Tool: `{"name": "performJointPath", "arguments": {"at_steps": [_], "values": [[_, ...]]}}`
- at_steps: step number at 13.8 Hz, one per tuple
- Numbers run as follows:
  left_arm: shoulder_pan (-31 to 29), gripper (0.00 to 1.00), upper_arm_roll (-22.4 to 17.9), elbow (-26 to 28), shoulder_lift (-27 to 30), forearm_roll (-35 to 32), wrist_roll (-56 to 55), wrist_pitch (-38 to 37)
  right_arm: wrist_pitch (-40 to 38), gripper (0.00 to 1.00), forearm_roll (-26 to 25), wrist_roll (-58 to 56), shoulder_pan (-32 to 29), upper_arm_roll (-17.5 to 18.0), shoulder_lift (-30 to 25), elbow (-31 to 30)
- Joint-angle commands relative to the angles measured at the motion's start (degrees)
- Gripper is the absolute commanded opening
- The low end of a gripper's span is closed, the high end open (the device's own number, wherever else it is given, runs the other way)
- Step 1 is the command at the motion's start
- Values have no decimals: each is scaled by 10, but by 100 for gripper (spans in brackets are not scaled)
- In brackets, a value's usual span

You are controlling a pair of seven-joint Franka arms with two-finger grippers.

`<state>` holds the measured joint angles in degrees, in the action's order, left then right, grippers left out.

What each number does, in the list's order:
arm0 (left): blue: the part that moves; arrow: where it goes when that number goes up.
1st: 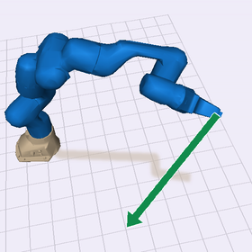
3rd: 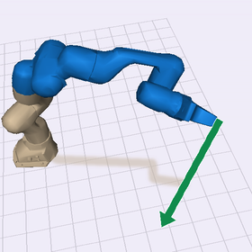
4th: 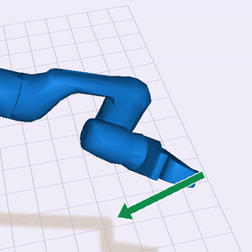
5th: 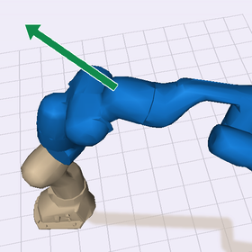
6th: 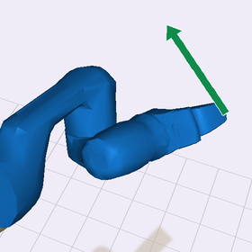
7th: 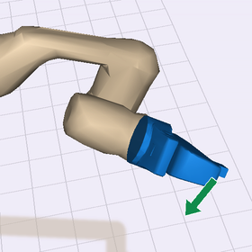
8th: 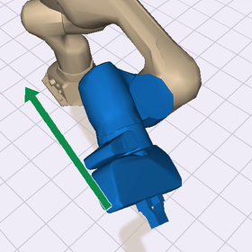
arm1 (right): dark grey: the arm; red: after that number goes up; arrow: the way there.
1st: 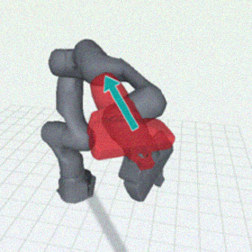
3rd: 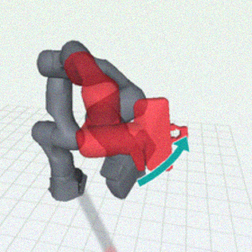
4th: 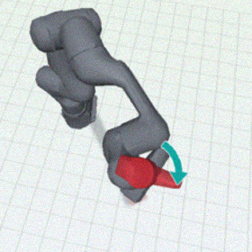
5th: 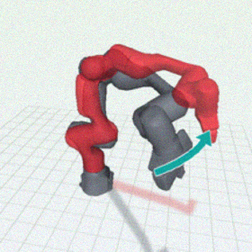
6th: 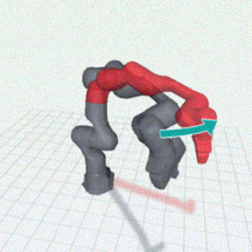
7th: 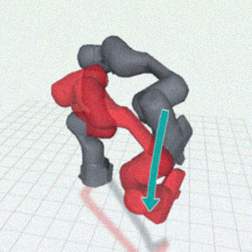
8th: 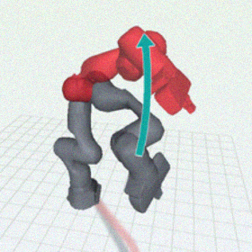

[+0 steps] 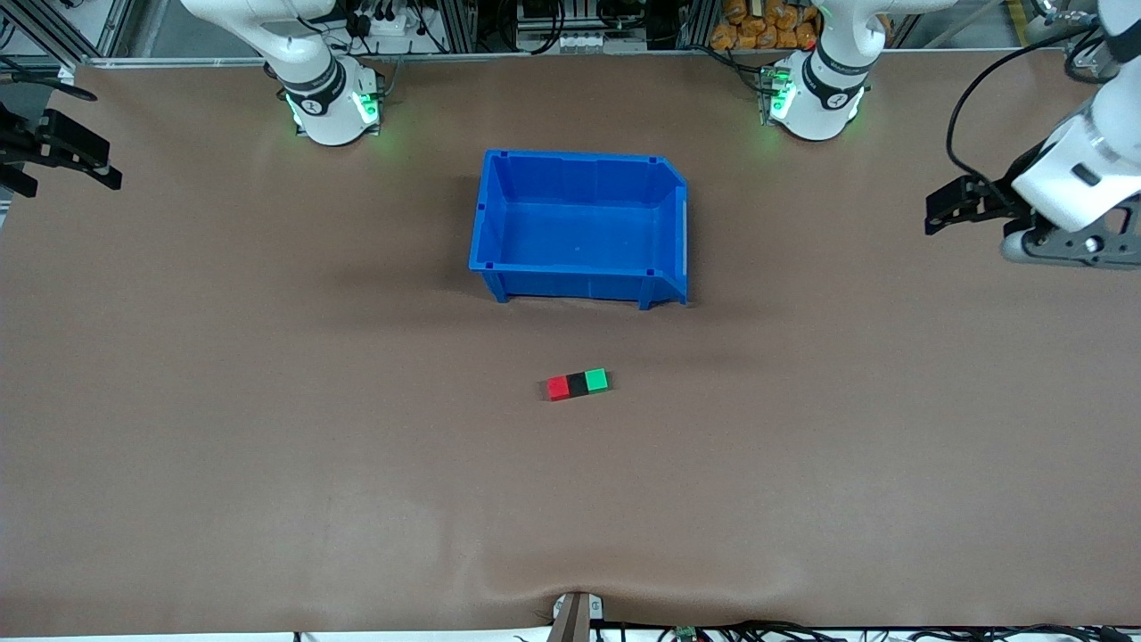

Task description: Attach green and red cubes to black cube

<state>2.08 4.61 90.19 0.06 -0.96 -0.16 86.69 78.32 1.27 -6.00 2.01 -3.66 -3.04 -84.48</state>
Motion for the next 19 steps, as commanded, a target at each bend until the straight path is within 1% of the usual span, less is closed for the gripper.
{"name": "performJointPath", "arguments": {"at_steps": [1,3,8,11,19], "values": [[-11,100,-1,-23,6,0,11,-30,-2,100,8,-4,5,-6,7,13],[-18,100,-2,-38,5,-2,13,-38,-2,100,8,-4,6,-6,7,12],[-23,100,-3,-41,4,21,15,-37,-2,100,8,-4,5,-6,7,12],[-23,100,-4,-38,-2,8,13,-37,-2,100,8,-4,6,-6,7,12],[-24,100,-1,-34,2,6,14,-40,-2,100,8,-4,5,-6,7,12]]}}
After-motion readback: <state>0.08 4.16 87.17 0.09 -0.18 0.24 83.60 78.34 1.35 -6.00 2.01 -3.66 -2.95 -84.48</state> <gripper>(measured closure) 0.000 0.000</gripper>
